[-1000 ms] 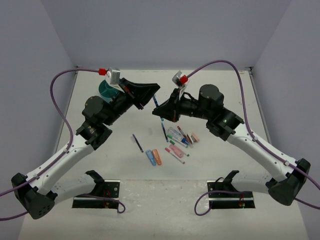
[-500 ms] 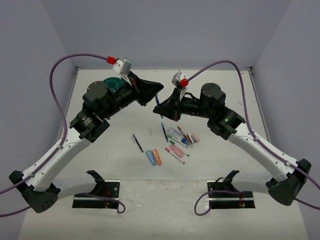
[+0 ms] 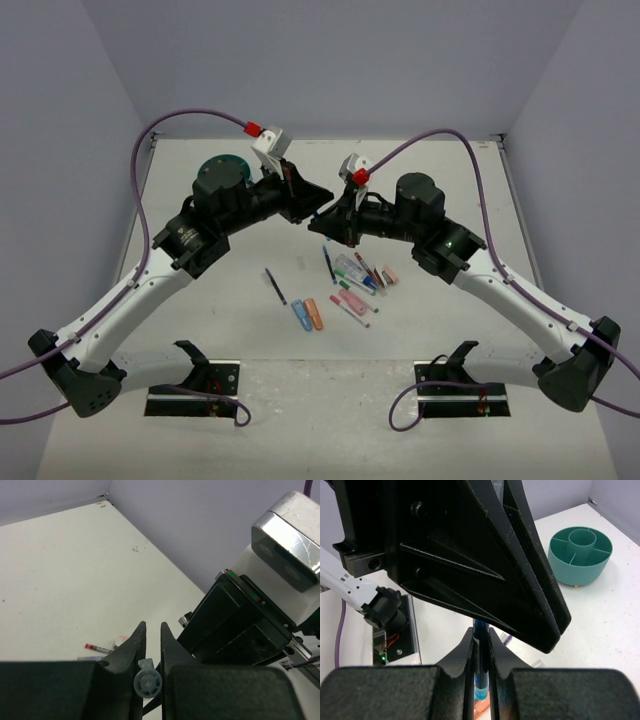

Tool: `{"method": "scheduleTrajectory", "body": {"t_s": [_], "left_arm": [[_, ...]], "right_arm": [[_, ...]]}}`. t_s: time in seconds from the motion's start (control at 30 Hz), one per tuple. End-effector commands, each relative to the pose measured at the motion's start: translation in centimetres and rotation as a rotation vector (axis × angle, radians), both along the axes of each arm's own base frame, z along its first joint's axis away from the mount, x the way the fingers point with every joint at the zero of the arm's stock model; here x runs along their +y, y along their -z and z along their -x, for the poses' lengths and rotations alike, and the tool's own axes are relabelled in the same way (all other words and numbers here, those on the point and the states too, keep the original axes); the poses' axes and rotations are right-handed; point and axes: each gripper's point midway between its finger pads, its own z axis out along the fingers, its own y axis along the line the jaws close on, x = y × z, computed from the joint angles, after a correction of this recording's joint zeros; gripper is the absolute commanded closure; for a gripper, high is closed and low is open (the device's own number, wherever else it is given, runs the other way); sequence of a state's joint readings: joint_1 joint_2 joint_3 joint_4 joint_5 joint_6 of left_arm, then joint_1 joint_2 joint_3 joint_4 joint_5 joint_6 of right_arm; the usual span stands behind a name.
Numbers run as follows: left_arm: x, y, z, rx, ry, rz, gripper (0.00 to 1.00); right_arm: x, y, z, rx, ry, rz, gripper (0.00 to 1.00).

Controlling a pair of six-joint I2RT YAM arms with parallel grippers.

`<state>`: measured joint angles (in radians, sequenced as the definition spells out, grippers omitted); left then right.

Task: Sort the stationery into containers
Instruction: Place the pen in the storage box.

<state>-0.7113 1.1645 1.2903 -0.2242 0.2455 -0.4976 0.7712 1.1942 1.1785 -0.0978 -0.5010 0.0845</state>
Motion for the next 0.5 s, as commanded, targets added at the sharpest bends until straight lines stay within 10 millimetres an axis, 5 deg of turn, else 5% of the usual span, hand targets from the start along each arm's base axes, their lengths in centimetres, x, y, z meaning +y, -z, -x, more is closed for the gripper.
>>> {"method": "scheduleTrajectory", "body": {"t_s": [0.0,0.13,0.2,0.27,0.33,0.47], "left_arm": [[1.1,2.4,-0.8,0.039,-0.048,-0.074,1.00],[1.5,1.4,-1.3,0.017,-0.077,-0.058,1.00],[2.0,0.8,-2.1,0.001,-0.123,-0.058,1.00],[2.7,-0.2,-3.0,-0.009,-0.167,-0.049,1.00],[4.1,0.0,-4.6,0.018,-0.249,-0.063,1.00],[9.5,1.0,-10.5,0.113,-0.504,-0.053,1.00]], "right_arm": [[-0.1,-4.6,1.0,-0.154,-0.032,-0.110,1.00],[-0.1,-3.8,0.4,-0.150,-0.008,-0.095,1.00],[-0.1,-3.2,-0.1,-0.141,0.012,-0.083,0.91],[-0.3,-2.4,-1.0,-0.123,0.054,-0.069,0.39],[-0.7,-1.2,-2.1,-0.100,0.107,-0.046,0.02],[-4.0,2.8,-5.7,-0.041,0.337,0.049,0.01]]}}
